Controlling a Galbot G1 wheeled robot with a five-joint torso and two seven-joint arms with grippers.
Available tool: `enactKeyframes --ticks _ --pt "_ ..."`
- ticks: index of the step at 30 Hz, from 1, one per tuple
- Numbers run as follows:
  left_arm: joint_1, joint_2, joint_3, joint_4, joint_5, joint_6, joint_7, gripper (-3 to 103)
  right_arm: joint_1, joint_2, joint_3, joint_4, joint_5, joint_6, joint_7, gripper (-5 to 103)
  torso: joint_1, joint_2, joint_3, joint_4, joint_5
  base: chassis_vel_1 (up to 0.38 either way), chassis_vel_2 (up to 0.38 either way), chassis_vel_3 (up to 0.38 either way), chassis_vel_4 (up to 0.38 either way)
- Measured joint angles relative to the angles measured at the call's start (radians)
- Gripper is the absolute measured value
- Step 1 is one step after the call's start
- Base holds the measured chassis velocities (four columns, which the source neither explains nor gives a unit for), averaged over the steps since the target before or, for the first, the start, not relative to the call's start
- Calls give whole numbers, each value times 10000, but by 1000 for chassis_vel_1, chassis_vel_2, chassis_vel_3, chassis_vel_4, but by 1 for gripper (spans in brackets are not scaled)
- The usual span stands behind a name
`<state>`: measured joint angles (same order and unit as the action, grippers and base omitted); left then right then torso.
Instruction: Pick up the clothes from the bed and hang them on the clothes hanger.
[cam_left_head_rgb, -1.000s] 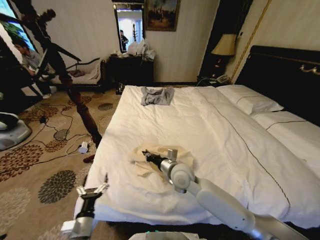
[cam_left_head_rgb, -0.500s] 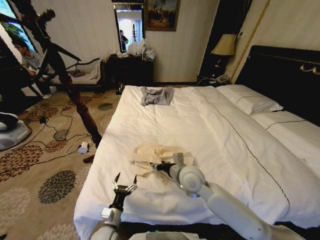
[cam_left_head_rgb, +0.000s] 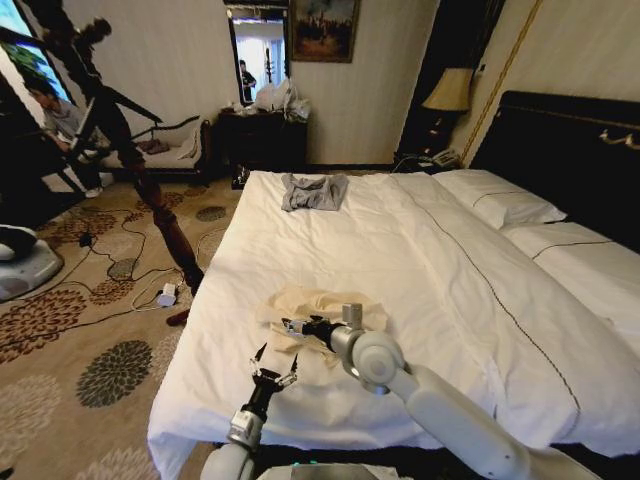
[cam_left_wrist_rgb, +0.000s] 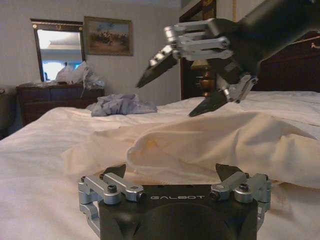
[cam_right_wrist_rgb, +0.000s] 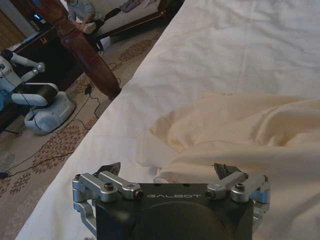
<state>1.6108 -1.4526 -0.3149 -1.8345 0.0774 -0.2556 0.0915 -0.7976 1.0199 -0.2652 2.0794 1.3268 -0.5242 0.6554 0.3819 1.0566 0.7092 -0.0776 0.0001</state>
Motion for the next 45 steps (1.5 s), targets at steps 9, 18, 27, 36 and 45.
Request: enactKeyframes --ticks 9,18,27,36,45 --pt "-572 -137 -199 627 -338 24 -265 100 -53 -119 255 23 -264 10 -75 100 0 -1 0 -2 -1 0 0 0 0" --pt "-624 -184 -389 595 -2415 266 -160 100 -319 -447 878 421 -1667 566 -695 100 0 0 -1 0 0 0 0 0 0" --pt "-1150 -517 -286 865 -4577 711 43 100 -995 -800 2586 620 -2176 1109 -1150 100 0 -1 0 -3 6 0 0 0 0" --pt "-1483 -633 -114 1158 -4415 811 209 82 -1843 -911 3608 852 -2022 1119 -1161 100 0 0 -1 -3 31 0 0 0 0" --pt "-1641 -663 -113 1465 -4142 840 269 50 -2167 -1150 4126 993 -1966 1146 -1247 100 0 0 -1 1 10 0 0 0 0"
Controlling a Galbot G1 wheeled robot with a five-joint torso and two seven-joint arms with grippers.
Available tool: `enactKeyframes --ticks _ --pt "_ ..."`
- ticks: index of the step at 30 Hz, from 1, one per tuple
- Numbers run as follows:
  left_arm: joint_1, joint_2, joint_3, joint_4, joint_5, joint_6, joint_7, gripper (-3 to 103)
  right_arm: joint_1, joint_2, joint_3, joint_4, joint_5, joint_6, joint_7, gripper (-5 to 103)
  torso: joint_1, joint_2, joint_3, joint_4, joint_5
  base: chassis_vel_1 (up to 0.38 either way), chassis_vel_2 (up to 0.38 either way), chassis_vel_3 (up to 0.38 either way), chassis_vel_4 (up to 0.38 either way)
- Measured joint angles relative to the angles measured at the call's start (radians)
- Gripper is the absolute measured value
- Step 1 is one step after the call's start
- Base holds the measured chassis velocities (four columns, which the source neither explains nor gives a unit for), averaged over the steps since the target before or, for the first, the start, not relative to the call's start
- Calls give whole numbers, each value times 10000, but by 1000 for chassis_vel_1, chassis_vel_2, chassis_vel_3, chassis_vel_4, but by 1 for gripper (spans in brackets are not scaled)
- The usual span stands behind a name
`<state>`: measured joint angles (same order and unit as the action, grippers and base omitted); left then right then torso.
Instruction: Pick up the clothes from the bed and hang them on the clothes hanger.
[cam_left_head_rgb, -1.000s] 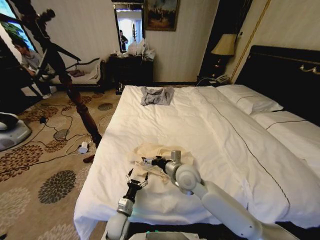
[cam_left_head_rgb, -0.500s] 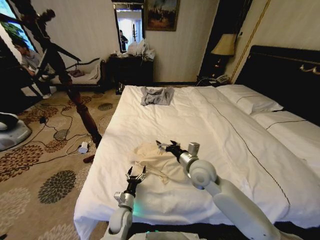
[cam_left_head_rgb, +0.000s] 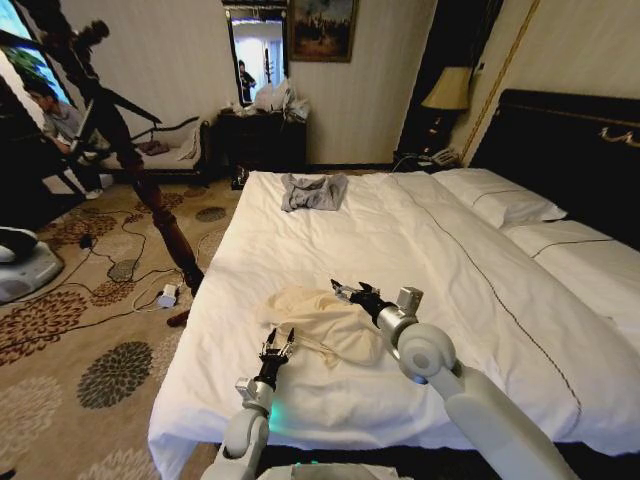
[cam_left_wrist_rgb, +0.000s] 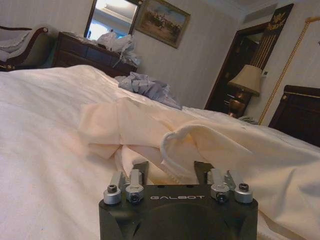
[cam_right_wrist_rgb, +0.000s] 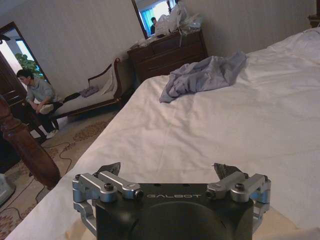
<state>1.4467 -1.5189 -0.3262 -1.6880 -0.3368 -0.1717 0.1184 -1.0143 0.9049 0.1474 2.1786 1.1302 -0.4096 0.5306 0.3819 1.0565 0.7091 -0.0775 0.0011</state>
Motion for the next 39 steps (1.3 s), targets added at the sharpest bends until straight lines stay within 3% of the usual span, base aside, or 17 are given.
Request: enactKeyframes --ticks 2,3,4,6,8,9,11,14,16,19,32,36,39 --pt "2 19 0 -36 60 1 21 44 0 -8 25 9 30 2 -1 100 0 0 1 0 -6 0 0 0 0" --pt "14 78 5 -108 109 1 36 39 0 -11 35 12 54 2 -2 100 0 0 1 -4 -40 0 0 0 0" --pt "61 206 191 -227 165 0 50 34 2 -14 51 12 62 4 -3 100 0 1 0 -4 -51 0 0 0 0" --pt "90 272 261 -280 182 8 78 34 2 -6 50 15 67 5 -9 100 0 0 -1 -7 -47 0 0 0 0" --pt "229 690 383 -502 276 14 118 24 -14 51 50 -23 58 8 -20 100 0 1 0 -1 -63 0 0 0 0" --pt "229 690 383 -502 276 14 118 24 -14 51 50 -23 58 8 -20 100 0 1 0 -1 -63 0 0 0 0" --pt "239 1169 316 -557 340 9 122 35 -47 115 48 -60 20 12 -26 100 0 0 1 0 -29 0 0 0 0" --pt "204 1503 300 -580 353 3 145 44 -71 141 43 -61 -5 14 -35 100 0 0 0 0 -30 0 0 0 0" --pt "137 1768 276 -634 326 -4 146 35 -109 157 66 -61 -19 14 -41 100 0 0 0 -1 -18 0 0 0 0" --pt "73 1880 296 -647 279 -4 150 33 -150 161 118 -61 -23 15 -42 100 0 1 0 -2 -18 0 0 0 0" --pt "-694 1983 868 14 164 46 128 50 -947 7 956 233 -5 10 -44 100 0 0 0 -3 -12 0 0 0 0" --pt "-759 1807 938 64 155 49 204 46 -1178 22 1118 290 -76 7 -62 100 0 0 1 -2 -11 0 0 0 0" --pt "-732 1678 964 54 154 50 226 31 -1368 38 1250 347 -140 6 -81 100 0 0 0 -3 -10 0 0 0 0"
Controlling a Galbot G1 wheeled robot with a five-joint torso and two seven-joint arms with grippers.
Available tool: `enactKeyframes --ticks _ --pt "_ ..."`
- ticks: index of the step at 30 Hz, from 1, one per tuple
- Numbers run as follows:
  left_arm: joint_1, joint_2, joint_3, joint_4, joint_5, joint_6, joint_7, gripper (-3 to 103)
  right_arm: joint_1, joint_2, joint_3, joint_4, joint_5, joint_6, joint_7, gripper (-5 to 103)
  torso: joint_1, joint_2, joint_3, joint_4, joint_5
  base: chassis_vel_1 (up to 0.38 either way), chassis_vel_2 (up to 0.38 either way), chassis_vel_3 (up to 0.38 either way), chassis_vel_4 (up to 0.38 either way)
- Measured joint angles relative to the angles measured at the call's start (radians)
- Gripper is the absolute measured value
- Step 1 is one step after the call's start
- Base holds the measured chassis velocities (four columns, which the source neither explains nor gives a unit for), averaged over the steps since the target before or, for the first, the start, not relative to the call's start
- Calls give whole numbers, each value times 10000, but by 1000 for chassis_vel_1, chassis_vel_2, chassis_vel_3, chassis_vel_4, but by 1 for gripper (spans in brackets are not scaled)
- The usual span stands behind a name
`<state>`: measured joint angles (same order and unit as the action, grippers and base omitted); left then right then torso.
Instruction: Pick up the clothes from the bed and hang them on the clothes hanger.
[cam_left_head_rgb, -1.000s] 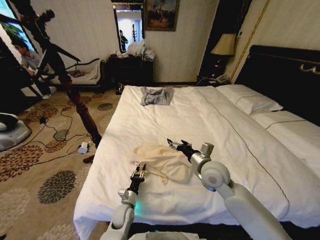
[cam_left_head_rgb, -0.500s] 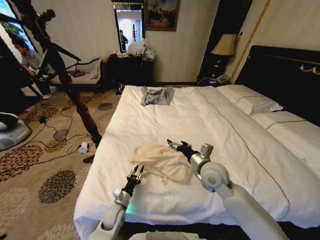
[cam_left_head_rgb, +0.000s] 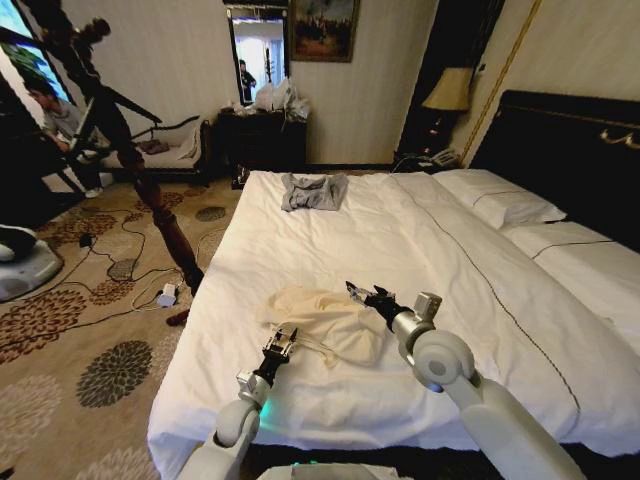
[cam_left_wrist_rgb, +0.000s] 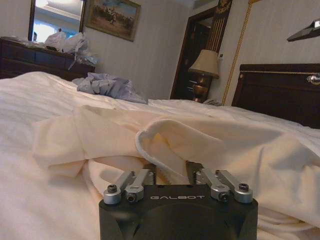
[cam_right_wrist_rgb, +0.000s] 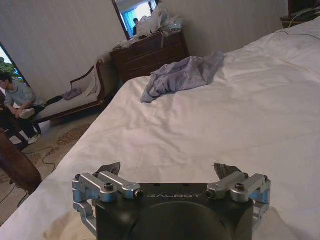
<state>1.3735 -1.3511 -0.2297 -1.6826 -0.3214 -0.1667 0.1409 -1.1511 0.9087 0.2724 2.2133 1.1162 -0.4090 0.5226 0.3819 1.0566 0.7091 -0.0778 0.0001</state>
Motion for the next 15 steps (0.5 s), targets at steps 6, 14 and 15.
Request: enactKeyframes --ticks 6,14,15 --pt "237 -74 -146 -345 39 5 78 10 -279 25 228 48 -156 49 -34 100 0 0 0 1 -1 0 0 0 0" --pt "649 440 -836 -1392 -1 133 74 1 -573 72 374 163 -489 95 -41 100 0 0 0 0 -6 0 0 0 0" --pt "757 694 -1078 -1690 -48 182 54 1 -644 72 387 175 -630 96 -50 100 0 0 0 0 -6 0 0 0 0"
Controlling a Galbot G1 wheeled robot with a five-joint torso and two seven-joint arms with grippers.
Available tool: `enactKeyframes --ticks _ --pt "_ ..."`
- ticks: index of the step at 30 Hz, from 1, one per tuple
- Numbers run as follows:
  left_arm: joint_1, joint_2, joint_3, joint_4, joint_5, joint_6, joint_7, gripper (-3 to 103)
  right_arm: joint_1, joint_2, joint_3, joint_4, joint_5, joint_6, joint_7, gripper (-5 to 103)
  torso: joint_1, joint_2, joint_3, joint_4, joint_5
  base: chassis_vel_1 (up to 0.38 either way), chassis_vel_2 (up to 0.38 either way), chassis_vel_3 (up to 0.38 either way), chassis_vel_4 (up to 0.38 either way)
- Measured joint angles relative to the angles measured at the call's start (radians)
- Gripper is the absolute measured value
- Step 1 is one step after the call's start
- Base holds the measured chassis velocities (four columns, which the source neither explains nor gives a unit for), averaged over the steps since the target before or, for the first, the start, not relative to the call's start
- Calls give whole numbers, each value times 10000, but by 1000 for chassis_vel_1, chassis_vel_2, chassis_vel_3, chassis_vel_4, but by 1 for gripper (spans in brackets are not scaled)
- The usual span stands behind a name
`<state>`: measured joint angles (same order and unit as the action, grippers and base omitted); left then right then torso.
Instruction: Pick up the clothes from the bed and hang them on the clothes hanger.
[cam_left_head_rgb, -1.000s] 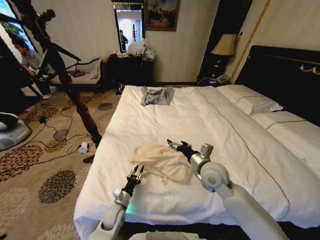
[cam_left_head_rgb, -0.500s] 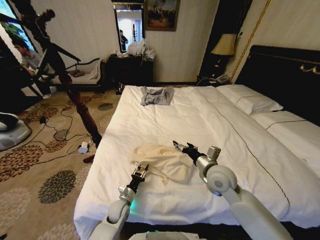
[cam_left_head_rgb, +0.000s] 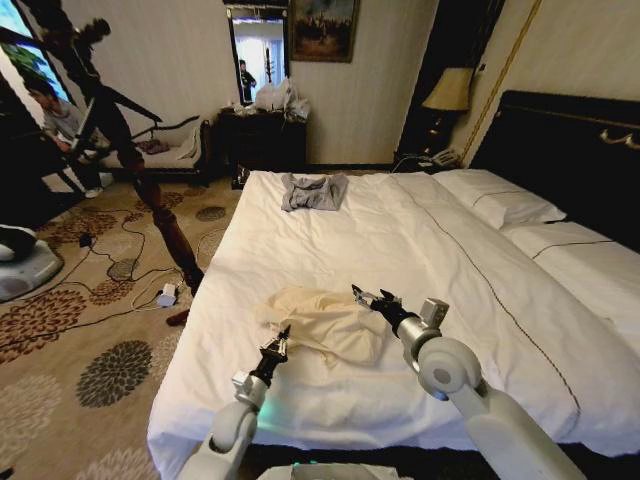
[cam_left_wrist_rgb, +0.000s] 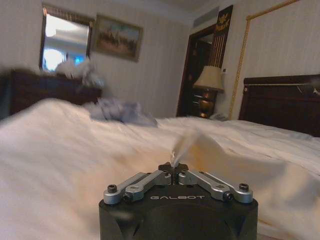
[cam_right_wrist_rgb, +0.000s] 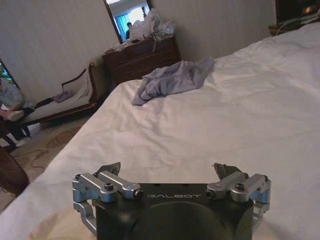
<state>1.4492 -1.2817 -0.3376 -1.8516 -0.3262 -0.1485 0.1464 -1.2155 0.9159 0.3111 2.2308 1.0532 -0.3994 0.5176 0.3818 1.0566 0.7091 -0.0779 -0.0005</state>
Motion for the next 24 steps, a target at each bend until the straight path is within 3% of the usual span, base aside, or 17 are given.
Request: enactKeyframes --ticks 1,3,6,8,11,16,19,20,24 --pt "190 401 -418 -412 -66 93 -72 1 -108 0 3 13 -186 5 -40 100 0 0 0 0 7 0 0 0 0" --pt "259 514 -546 -537 -81 114 -97 1 -149 0 3 25 -230 8 -55 100 0 0 0 1 7 0 0 0 0" --pt "860 1322 -1827 -1288 -257 273 -285 1 -698 37 4 200 -633 17 -200 100 0 0 0 6 7 0 0 0 0" --pt "916 1458 -2104 -1334 -343 325 -352 1 -998 62 16 246 -974 17 -261 100 0 0 0 6 8 0 0 0 0" --pt "905 1347 -2314 -1206 -276 378 -409 1 -1738 57 -129 316 -2017 -75 -483 100 0 0 0 -8 2 0 0 0 0" --pt "1077 924 -2474 -1108 -32 315 -415 1 -1847 -14 -670 322 -1970 -581 -299 100 0 0 0 5 3 0 0 0 0" --pt "1314 324 -2566 -1103 263 212 -423 1 -1665 40 -1165 130 -78 -1436 901 100 -1 1 0 2 3 0 0 0 0" --pt "1314 324 -2566 -1103 263 212 -423 1 -1665 40 -1165 130 -78 -1436 901 100 -1 1 0 2 3 0 0 0 0" --pt "1455 -6 -2547 -1245 467 174 -424 1 -1228 289 -1133 -465 1958 -1504 2035 100 0 0 1 2 7 0 0 0 0"
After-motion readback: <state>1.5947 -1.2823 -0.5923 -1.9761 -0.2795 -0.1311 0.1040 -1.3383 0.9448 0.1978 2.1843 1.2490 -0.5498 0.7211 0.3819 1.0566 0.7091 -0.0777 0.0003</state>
